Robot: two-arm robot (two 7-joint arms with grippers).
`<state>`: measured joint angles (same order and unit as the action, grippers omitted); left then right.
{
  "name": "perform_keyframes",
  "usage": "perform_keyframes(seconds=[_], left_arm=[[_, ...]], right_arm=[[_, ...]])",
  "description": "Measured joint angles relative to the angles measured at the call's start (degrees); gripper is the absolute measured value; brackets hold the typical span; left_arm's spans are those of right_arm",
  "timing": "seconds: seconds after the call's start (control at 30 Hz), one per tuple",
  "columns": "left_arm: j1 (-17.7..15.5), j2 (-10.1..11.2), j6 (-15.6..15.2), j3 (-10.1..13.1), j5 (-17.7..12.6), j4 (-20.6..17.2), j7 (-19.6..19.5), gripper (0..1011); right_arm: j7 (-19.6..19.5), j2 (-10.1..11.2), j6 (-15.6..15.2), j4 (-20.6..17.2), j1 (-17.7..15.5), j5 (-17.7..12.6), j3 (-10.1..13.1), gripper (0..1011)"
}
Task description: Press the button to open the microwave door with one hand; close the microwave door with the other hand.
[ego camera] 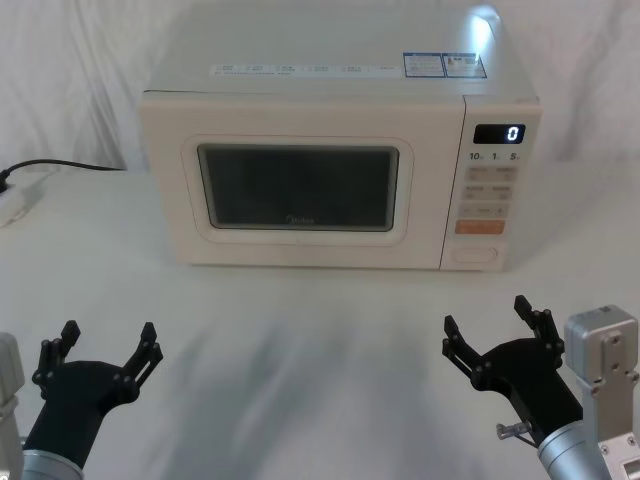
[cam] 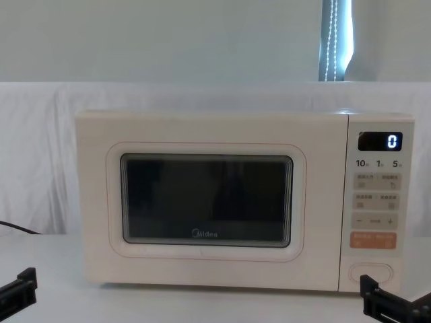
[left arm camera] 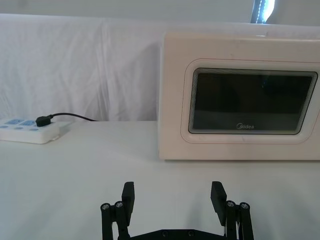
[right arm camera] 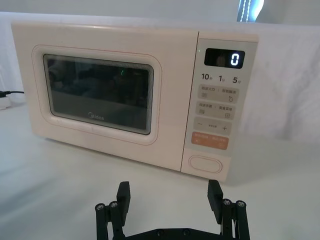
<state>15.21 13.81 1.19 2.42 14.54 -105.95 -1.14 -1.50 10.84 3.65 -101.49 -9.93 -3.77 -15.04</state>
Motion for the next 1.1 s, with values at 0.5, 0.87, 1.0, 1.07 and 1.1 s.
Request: perform_keyframes(seconds=[0.5, 0.87, 1.0, 1.07, 1.1], left_arm=[[0.0, 0.0, 0.0, 0.0, 0.0, 0.0, 0.0, 1001], [0.0, 0.0, 0.0, 0.0, 0.0, 0.0, 0.0, 1001], [0.0, 0.0, 0.0, 0.0, 0.0, 0.0, 0.0, 1001], [0.0, 0.0, 0.0, 0.0, 0.0, 0.0, 0.0, 1001], [0.0, 0.0, 0.0, 0.0, 0.0, 0.0, 0.0, 1001]], right_arm=[[0.0, 0.0, 0.0, 0.0, 0.0, 0.0, 0.0, 1002], [0.0, 0.0, 0.0, 0.0, 0.0, 0.0, 0.0, 1002], [0.0, 0.0, -0.01, 0.0, 0.0, 0.0, 0.0, 952], [0.0, 0.0, -0.01, 0.0, 0.0, 0.0, 0.0, 908], [0.0, 0.0, -0.01, 0.0, 0.0, 0.0, 0.0, 888]])
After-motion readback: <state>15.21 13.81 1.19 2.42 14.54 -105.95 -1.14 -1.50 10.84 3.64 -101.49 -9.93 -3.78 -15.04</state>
